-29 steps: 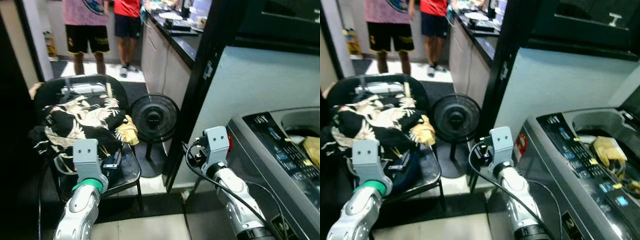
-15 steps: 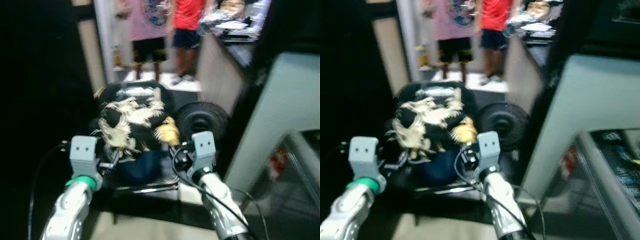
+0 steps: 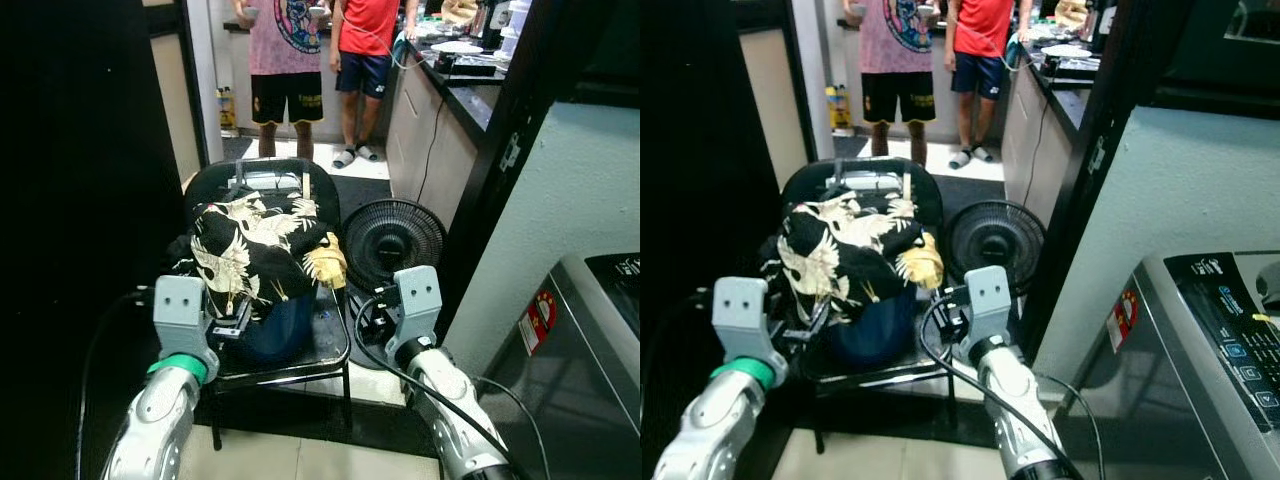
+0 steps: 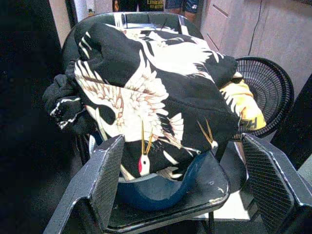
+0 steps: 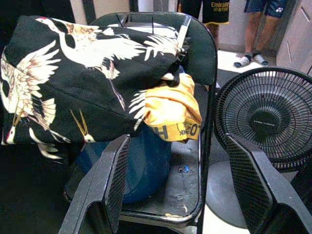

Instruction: Clothes washing

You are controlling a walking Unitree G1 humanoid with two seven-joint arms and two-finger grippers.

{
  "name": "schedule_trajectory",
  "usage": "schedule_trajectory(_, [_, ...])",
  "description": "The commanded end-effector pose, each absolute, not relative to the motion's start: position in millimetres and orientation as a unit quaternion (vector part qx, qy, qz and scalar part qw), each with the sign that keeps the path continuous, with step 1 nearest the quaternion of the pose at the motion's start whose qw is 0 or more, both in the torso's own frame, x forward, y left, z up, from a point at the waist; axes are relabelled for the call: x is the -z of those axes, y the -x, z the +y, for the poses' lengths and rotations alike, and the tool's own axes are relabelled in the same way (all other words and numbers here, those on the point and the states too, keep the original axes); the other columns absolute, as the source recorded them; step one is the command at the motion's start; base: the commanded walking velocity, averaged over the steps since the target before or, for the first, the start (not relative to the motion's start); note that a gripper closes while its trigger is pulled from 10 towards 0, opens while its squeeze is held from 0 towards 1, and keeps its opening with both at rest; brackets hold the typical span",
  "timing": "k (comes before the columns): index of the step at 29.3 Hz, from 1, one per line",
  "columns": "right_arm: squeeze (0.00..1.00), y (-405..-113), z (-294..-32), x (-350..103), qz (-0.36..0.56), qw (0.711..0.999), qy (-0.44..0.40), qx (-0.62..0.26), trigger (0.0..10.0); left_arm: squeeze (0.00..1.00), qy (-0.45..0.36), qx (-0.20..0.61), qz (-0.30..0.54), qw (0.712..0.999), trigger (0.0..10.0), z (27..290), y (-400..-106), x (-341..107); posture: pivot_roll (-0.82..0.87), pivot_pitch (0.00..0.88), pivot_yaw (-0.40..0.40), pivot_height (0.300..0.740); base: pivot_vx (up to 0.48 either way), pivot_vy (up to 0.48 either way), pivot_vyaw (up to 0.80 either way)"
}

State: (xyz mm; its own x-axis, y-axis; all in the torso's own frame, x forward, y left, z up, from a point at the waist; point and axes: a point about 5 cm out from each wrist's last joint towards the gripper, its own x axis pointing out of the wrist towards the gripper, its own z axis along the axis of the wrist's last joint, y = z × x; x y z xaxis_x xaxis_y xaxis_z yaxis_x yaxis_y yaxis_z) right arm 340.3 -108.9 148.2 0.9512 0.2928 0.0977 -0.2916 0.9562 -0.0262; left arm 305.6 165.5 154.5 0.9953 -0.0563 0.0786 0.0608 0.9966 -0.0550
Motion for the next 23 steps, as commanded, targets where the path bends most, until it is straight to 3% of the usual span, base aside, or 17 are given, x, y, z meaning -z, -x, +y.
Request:
schedule_trajectory(1, [0.00,-337.6,-112.8,-141.7,-0.043,0.989,0.004,-0.138,10.0,0.00,0.027,0.020,-0.026,0.999,10.0,166.4,-307.8,-147.4,0.03,0.027,0.010,0.740,0.000,0.000,0.00])
schedule_trajectory(23, [0.00,-340.4,-117.8,-160.2,-0.074,0.987,0.008,-0.146,10.0,0.00,0.023,0.011,-0.045,0.999,10.0,165.4,-312.2,-157.8,0.01,0.015,-0.009,0.740,0.256,0.000,0.07])
